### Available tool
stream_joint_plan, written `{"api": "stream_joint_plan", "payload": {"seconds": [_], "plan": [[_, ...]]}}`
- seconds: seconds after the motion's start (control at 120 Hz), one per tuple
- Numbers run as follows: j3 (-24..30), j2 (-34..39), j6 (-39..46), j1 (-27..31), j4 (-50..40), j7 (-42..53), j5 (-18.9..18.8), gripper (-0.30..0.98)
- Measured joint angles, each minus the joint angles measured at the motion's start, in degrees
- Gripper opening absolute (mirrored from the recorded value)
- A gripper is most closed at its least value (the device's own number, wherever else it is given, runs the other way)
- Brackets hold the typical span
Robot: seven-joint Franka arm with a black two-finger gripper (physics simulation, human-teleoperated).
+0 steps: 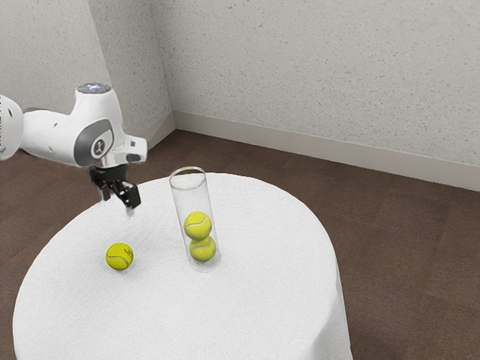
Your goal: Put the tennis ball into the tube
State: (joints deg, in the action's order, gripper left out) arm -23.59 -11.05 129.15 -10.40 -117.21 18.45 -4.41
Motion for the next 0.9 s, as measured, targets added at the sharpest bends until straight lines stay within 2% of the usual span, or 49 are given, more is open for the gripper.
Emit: {"api": "stream_joint_plan", "payload": {"seconds": [0.158, 0.258, 0.325, 0.425, 0.567, 0.65, 0.792, 0.9], "plan": [[0.38, 5.67, -1.37, 0.33, -6.28, -1.22, -0.06, 0.69], [0.5, 7.22, -1.77, -0.69, -8.27, -2.02, 1.77, 0.69], [-0.33, 8.24, -1.81, -2.91, -9.9, -2.54, 3.32, 0.69], [-4.27, 9.83, -1.4, -9.23, -12.52, -3.31, 4.7, 0.69], [-4.92, 8.75, 0.57, -12.05, -14.27, -3.99, 5.51, 0.69], [-4.9, 6.5, 2.39, -10.57, -14.33, -4.08, 5.65, 0.68], [-5.19, 5.34, 4.34, -4.08, -14.15, -4.1, 5.33, 0.69], [-4.8, 4.65, 5.14, -3.81, -13.9, -4.13, 5.31, 0.69]]}}
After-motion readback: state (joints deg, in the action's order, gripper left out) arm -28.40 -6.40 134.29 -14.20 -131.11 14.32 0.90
